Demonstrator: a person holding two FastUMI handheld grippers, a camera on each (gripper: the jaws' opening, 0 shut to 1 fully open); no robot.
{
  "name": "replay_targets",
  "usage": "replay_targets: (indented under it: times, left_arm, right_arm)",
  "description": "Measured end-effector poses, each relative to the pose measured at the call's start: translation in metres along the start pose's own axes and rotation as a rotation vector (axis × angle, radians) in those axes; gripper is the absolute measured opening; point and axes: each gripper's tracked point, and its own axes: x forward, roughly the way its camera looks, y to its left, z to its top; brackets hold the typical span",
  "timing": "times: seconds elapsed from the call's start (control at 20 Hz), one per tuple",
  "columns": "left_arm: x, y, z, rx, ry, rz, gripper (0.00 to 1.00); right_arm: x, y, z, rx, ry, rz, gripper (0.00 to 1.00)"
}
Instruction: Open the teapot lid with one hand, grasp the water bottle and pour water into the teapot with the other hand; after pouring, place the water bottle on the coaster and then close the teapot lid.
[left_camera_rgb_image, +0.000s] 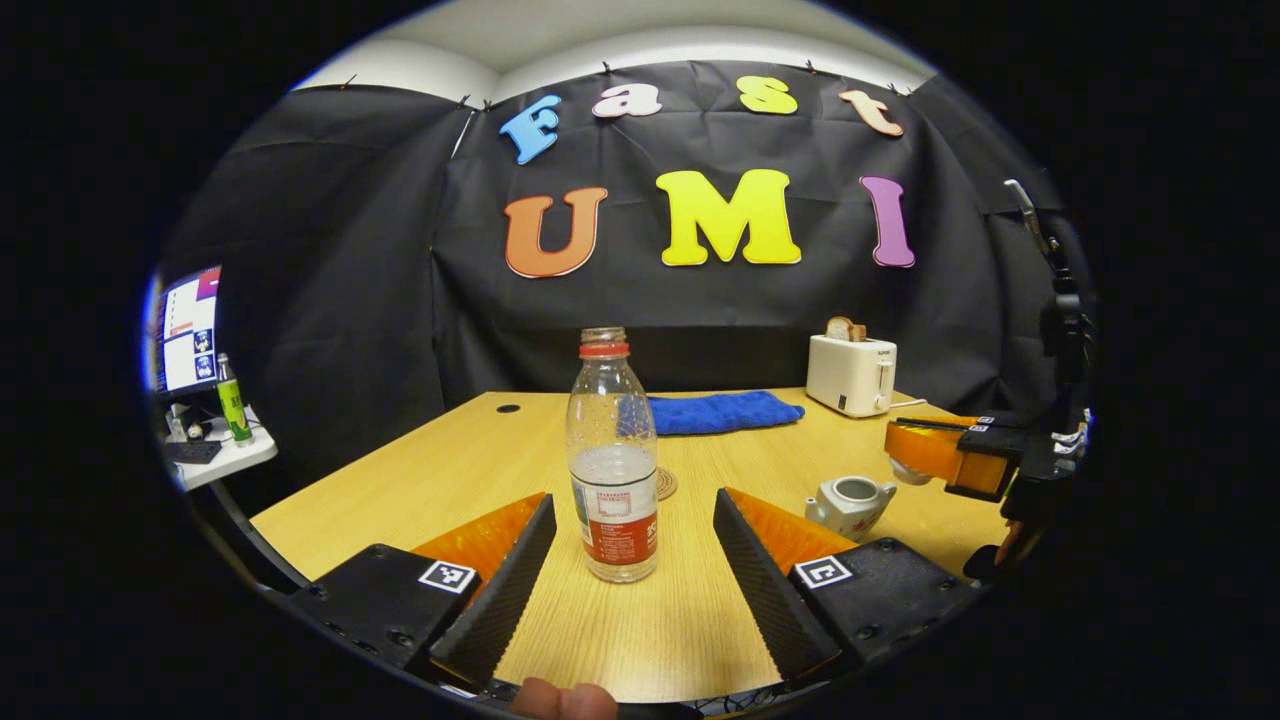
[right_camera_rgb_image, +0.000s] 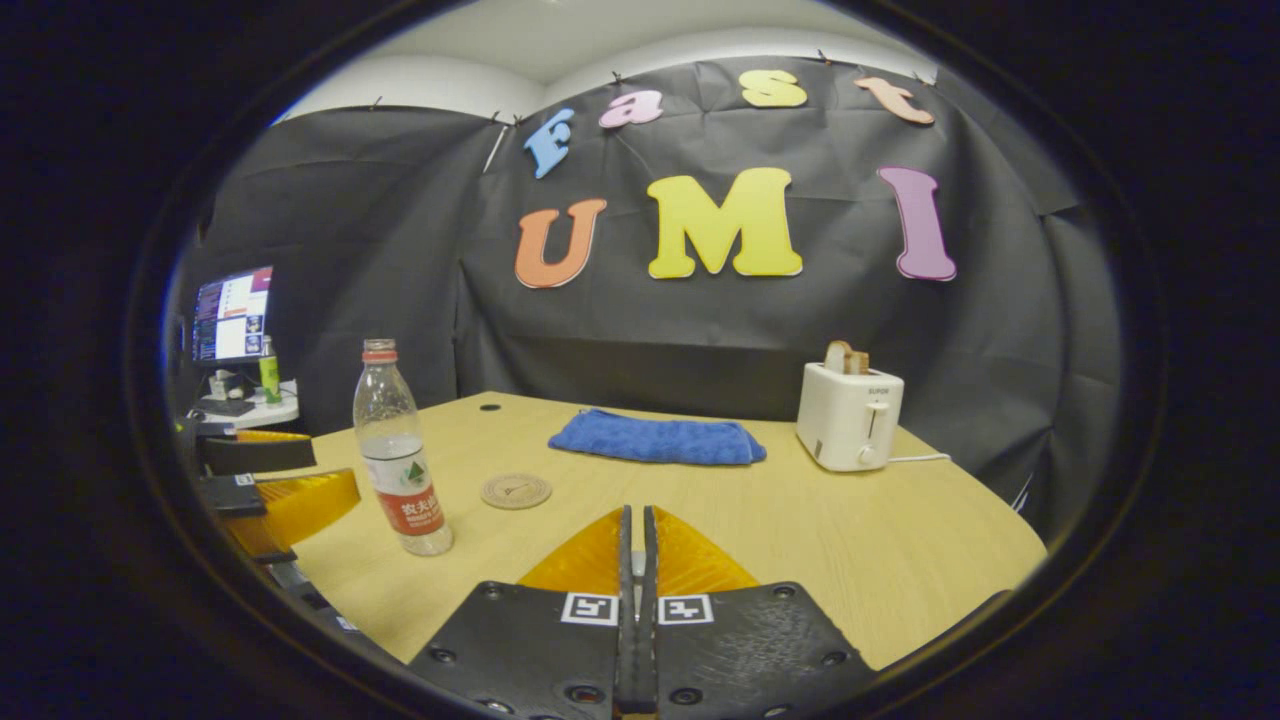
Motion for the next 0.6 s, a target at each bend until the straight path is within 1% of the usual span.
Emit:
replay_targets:
  times: [0.05,0.1,0.25,0.4,0.6]
  left_arm:
    - [0.005,0.001,-0.005,-0.003,0.011,0.005,0.99]
    - [0.011,0.004,-0.009,-0.004,0.019,0.011,1.0]
    - [0.026,0.009,-0.017,0.0,0.031,0.021,1.0]
    - [0.039,0.005,-0.022,0.0,0.039,0.007,1.0]
    - [0.054,0.012,-0.02,0.026,0.022,0.041,1.0]
  right_arm:
    - [-0.003,-0.001,0.001,0.001,-0.002,0.001,0.0]
    - [-0.005,0.0,0.002,0.001,-0.005,0.002,0.02]
    - [-0.007,-0.003,0.004,-0.005,-0.012,-0.005,0.02]
    - [-0.008,-0.003,0.001,0.001,-0.003,-0.005,0.02]
    - [-0.01,0.001,0.002,-0.013,-0.003,0.006,0.02]
